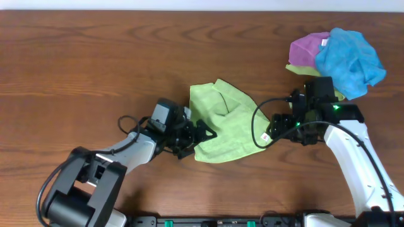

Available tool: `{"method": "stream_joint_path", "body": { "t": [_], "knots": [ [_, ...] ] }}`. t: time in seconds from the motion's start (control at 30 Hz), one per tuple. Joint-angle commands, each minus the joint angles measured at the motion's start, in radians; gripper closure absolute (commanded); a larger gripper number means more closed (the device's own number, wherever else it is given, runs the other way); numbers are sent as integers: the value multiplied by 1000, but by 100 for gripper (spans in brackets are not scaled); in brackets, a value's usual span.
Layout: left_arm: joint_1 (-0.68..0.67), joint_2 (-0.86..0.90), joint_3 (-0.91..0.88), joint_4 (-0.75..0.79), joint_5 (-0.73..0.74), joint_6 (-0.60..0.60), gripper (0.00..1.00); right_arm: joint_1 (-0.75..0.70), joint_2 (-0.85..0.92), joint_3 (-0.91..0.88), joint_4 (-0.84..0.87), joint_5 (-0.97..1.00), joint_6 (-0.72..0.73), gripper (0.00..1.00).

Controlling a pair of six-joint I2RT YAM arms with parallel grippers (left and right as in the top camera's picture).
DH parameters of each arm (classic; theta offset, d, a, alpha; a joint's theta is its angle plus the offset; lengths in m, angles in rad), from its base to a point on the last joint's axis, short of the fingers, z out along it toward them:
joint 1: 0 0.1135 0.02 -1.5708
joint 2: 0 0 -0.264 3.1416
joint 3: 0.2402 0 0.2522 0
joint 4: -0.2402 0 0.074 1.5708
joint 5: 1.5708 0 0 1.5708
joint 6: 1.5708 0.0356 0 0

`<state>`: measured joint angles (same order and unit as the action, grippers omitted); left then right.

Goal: Fold the cloth
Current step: 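Grasp opposite corners of the green towel with left and right grippers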

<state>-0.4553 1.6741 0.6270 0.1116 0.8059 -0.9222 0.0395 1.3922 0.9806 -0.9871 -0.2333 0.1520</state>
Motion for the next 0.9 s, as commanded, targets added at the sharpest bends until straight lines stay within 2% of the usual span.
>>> {"method": "stream_joint_path", "body": {
  "t": [0.0, 0.03, 0.07, 0.1, 0.23, 0.47, 0.87],
  "knots": [
    [-14, 28, -10, -9, -31, -4, 52, -8, -14, -3, -10, -10, -27, 21],
    [-14, 28, -10, -9, -31, -5, 75, -8, -14, -4, -13, -10, -32, 21],
    [-14, 28, -10, -9, -31, -3, 87, -8, -14, -4, -16, -9, -38, 21],
    [-14, 28, -10, -9, -30, -1, 94, -8, -14, -8, -16, -2, -37, 21],
    [-14, 27, -10, -5, -16, 2, 95, -8, -14, -45, 26, 0, -45, 21],
    [-8, 27, -10, 5, 40, 14, 94, -8, -14, -182, 230, -6, -6, 21],
    [44, 24, -9, 32, 119, 41, 94, -8, 25, -245, 394, 38, 61, 27]
  ]
}}
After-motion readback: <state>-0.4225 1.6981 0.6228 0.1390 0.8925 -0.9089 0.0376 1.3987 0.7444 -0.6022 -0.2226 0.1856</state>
